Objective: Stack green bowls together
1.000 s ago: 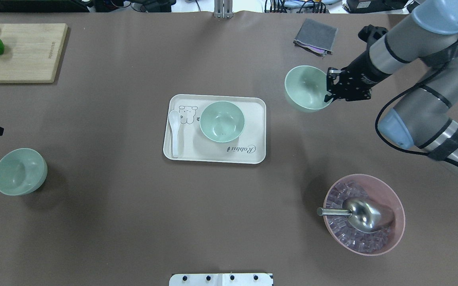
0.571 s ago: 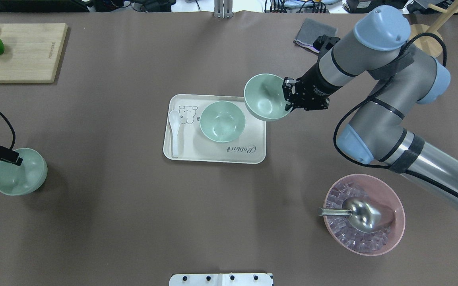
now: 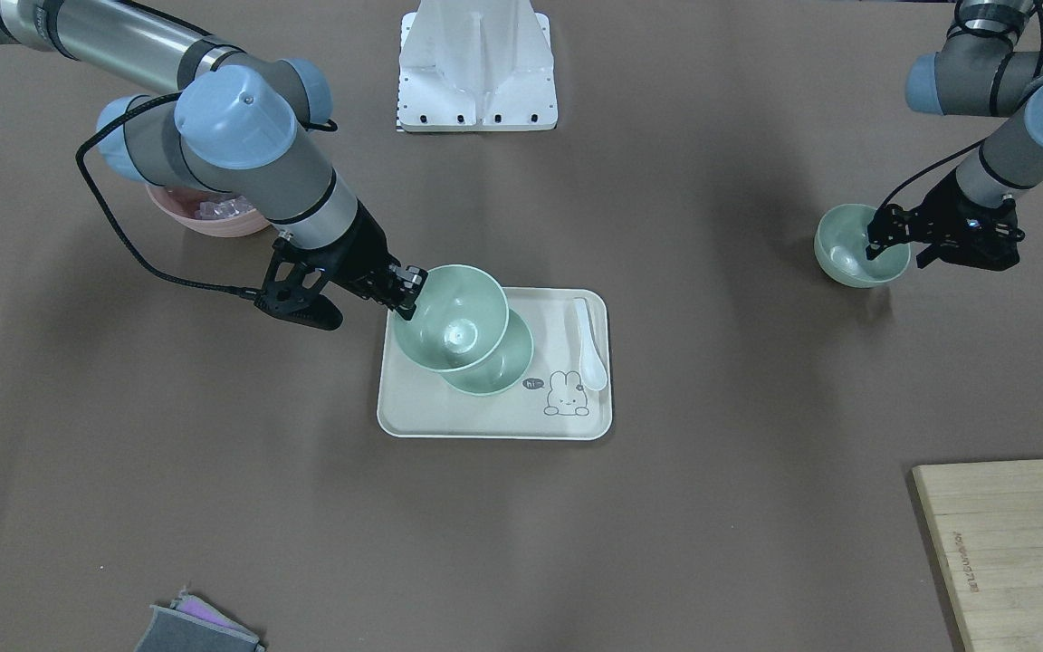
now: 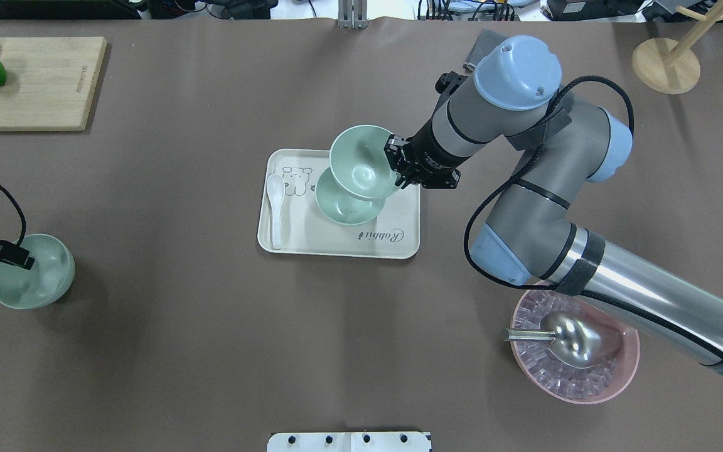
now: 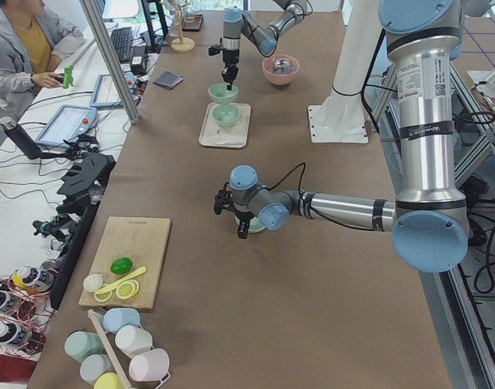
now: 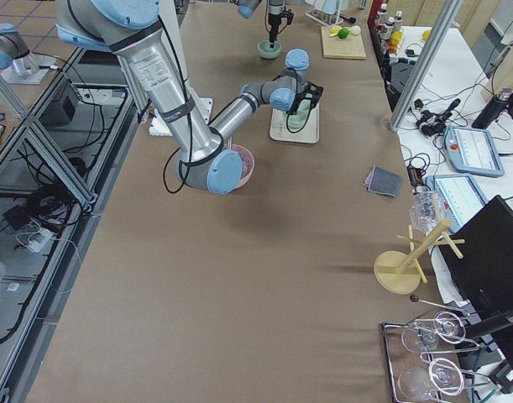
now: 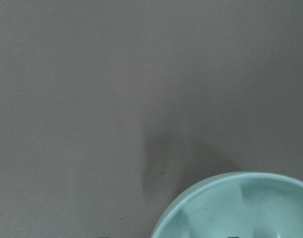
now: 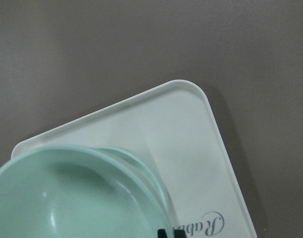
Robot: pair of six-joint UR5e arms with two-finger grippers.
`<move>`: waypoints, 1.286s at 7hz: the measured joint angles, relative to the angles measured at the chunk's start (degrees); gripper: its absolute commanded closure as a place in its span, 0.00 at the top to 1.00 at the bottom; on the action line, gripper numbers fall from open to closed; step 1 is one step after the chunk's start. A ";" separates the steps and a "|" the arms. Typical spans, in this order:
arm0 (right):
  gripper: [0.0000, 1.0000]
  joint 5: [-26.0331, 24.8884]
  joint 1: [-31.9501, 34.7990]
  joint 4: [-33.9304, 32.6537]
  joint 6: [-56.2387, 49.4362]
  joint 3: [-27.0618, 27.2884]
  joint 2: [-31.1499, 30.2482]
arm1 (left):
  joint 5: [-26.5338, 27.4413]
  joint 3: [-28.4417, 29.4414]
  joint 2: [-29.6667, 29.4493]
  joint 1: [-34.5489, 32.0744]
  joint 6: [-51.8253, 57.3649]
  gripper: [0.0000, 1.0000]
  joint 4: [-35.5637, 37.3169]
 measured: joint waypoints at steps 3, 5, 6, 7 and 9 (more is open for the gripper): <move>0.00 -3.14 -2.14 1.31 0.53 -3.14 2.29 | -2.82 -0.18 -0.10 0.00 -0.10 0.00 -0.05; 0.02 -4.20 -3.40 5.17 1.20 -6.74 3.33 | -4.42 -0.61 -1.01 -0.03 -2.02 0.00 -0.03; 0.46 -4.39 -3.71 6.30 1.59 -7.50 3.28 | -4.61 -0.91 -1.42 -0.03 -2.90 0.00 0.02; 0.99 -4.44 -3.93 6.75 1.83 -7.64 3.12 | -4.70 -1.19 -1.80 -0.04 -3.30 0.00 0.09; 1.00 -4.39 -3.79 6.97 1.94 -7.37 2.41 | -6.32 -0.94 -5.73 0.10 -8.19 0.00 0.51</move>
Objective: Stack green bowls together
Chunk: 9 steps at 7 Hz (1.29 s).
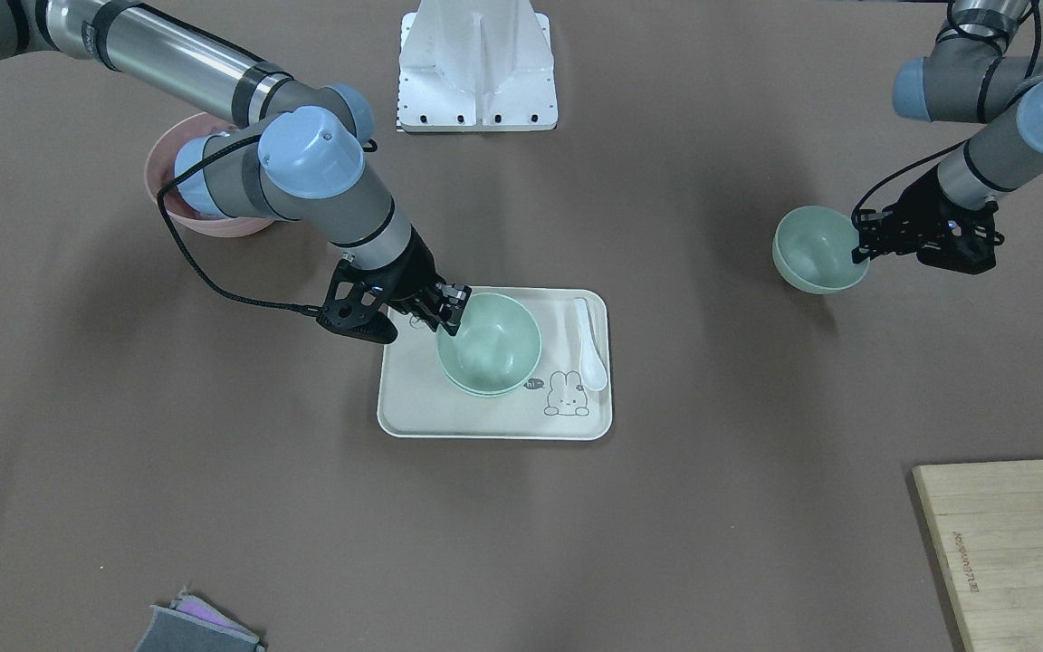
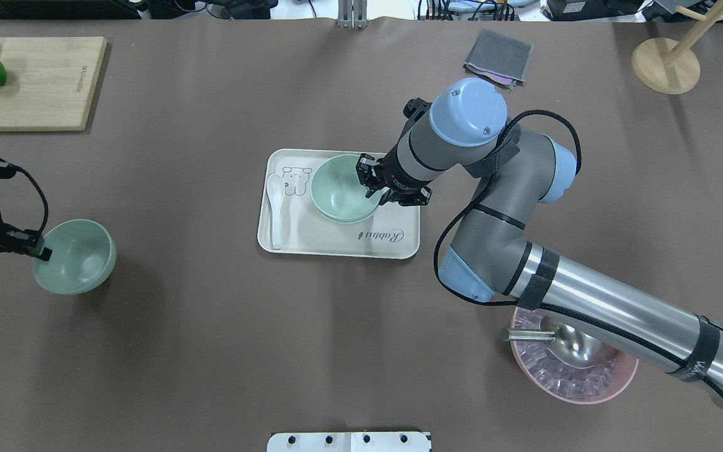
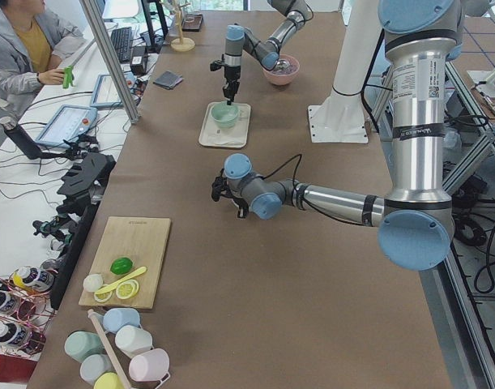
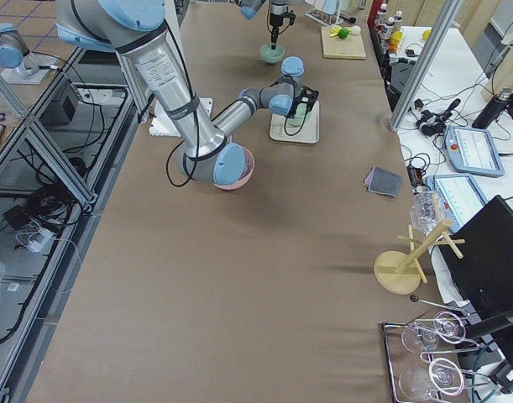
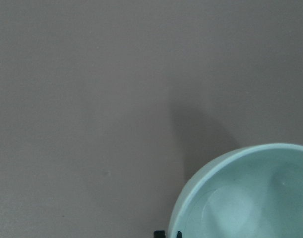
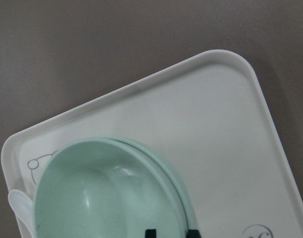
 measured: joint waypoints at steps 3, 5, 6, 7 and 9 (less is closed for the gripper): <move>1.00 4.42 5.28 -0.48 -1.23 9.22 -8.28 | -0.23 0.73 -18.44 4.64 -20.52 0.00 5.84; 1.00 11.26 12.54 -0.58 -6.65 13.09 -15.41 | 2.70 3.09 -33.40 8.97 -29.04 0.00 14.00; 1.00 12.49 15.09 -0.48 -11.78 13.52 -18.93 | 3.47 4.36 -37.43 10.04 -31.24 0.00 15.49; 1.00 13.00 17.17 -0.38 -17.53 13.63 -22.29 | 4.76 5.86 -40.25 10.94 -32.36 0.00 16.02; 1.00 13.88 21.21 -0.22 -28.90 13.43 -28.09 | 8.78 10.90 -45.61 13.34 -33.05 0.00 16.26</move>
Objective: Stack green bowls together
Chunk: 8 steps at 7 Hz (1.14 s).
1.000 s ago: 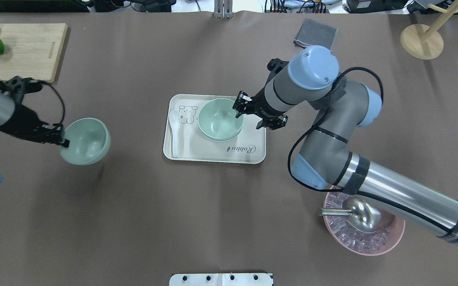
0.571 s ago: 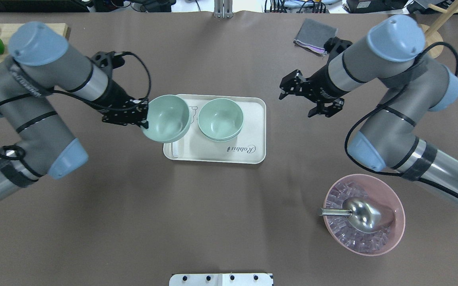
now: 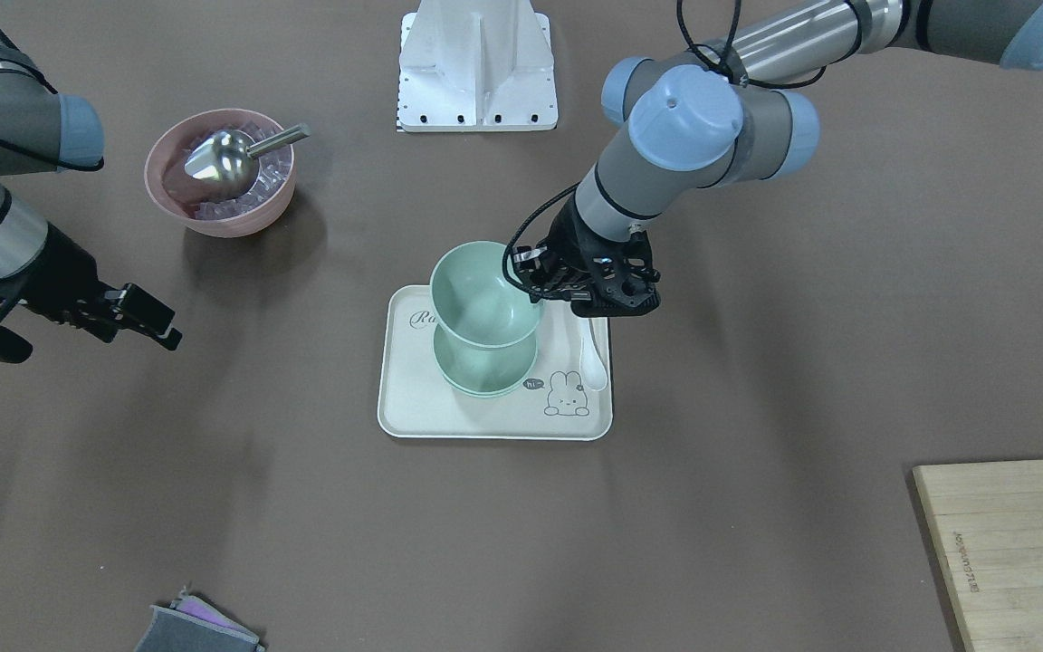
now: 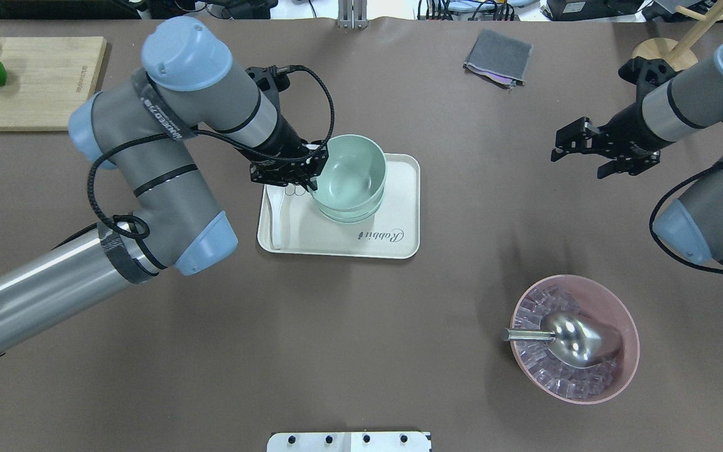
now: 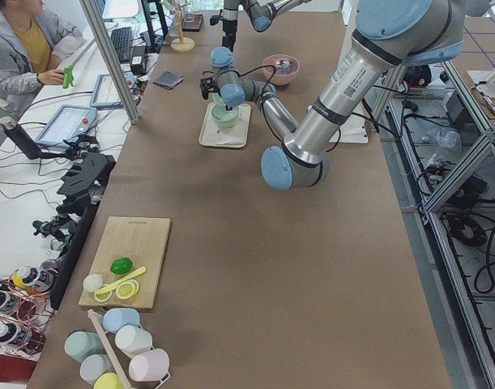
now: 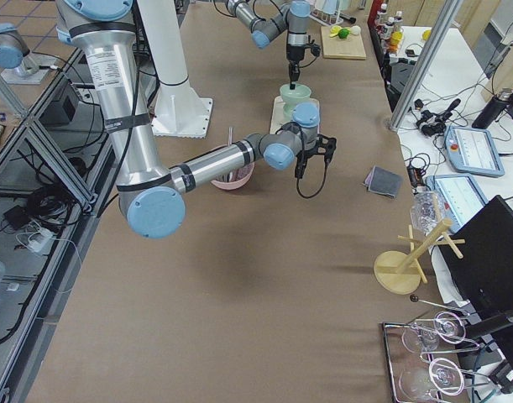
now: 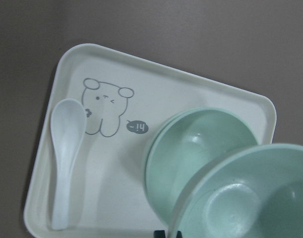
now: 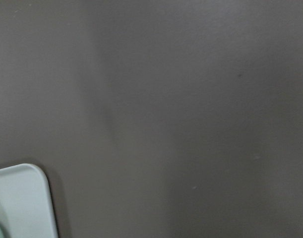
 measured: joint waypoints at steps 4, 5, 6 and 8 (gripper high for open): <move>1.00 0.13 3.15 0.13 -8.94 -0.50 -4.60 | 2.96 2.96 -1.19 0.66 0.13 0.00 -0.10; 1.00 0.04 3.27 0.13 -9.40 -0.73 -4.79 | 3.49 3.55 -1.29 0.67 0.24 0.00 -0.23; 1.00 -0.02 3.36 0.13 -9.57 -0.88 -4.87 | 3.68 3.92 -1.26 0.70 0.31 0.70 -0.44; 1.00 -0.09 3.48 0.13 -9.89 -1.40 -4.86 | 4.44 4.26 -1.13 1.66 0.31 0.98 -1.40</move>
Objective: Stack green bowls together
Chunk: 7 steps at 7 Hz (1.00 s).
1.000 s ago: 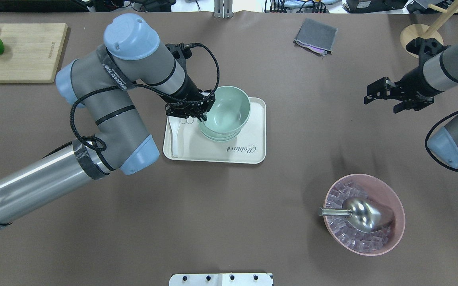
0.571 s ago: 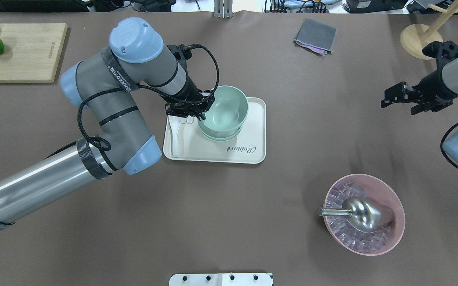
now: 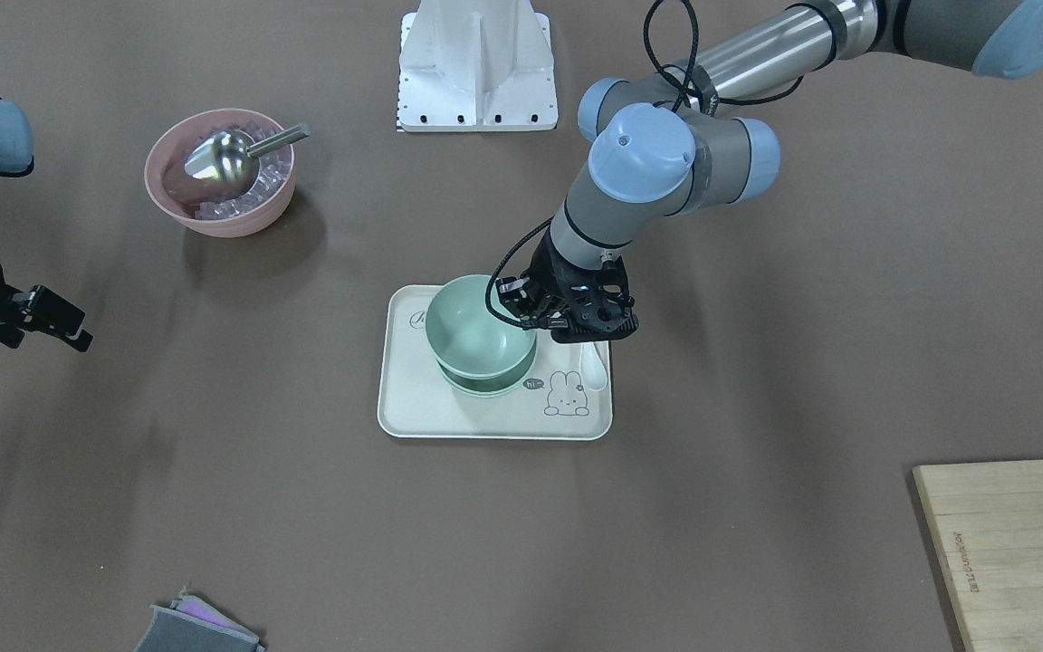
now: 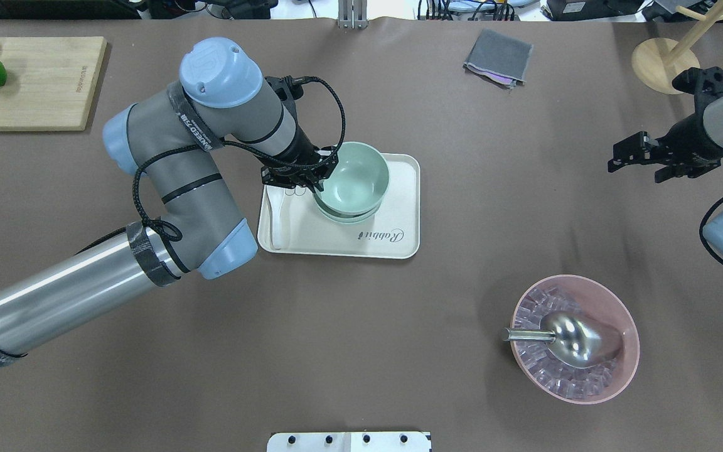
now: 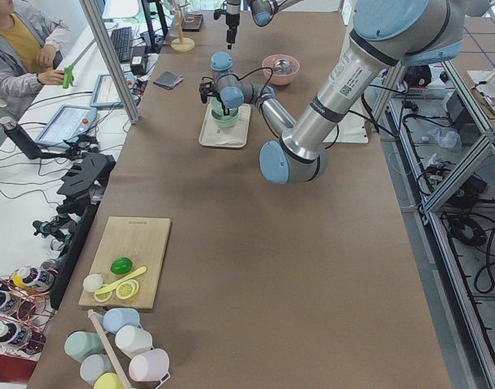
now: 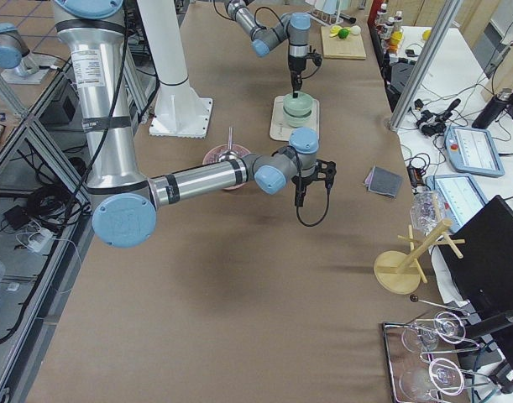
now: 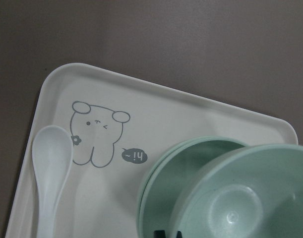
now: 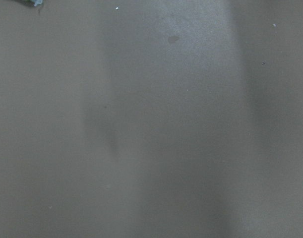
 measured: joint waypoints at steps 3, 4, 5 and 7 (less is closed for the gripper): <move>1.00 -0.09 0.34 0.06 -0.28 -0.92 -0.05 | -1.92 -2.02 2.52 -2.45 1.30 0.98 -1.04; 1.00 0.20 1.26 0.04 -1.47 -1.00 -0.40 | -5.61 -5.24 6.45 -5.61 3.99 0.98 -0.94; 1.00 0.60 3.06 -0.18 -4.64 -1.18 -1.25 | -8.64 -9.92 12.33 -9.23 7.95 0.98 -0.87; 1.00 2.91 8.81 -0.65 -14.38 -2.84 -4.12 | -10.71 -19.06 27.03 -15.87 21.95 0.98 0.15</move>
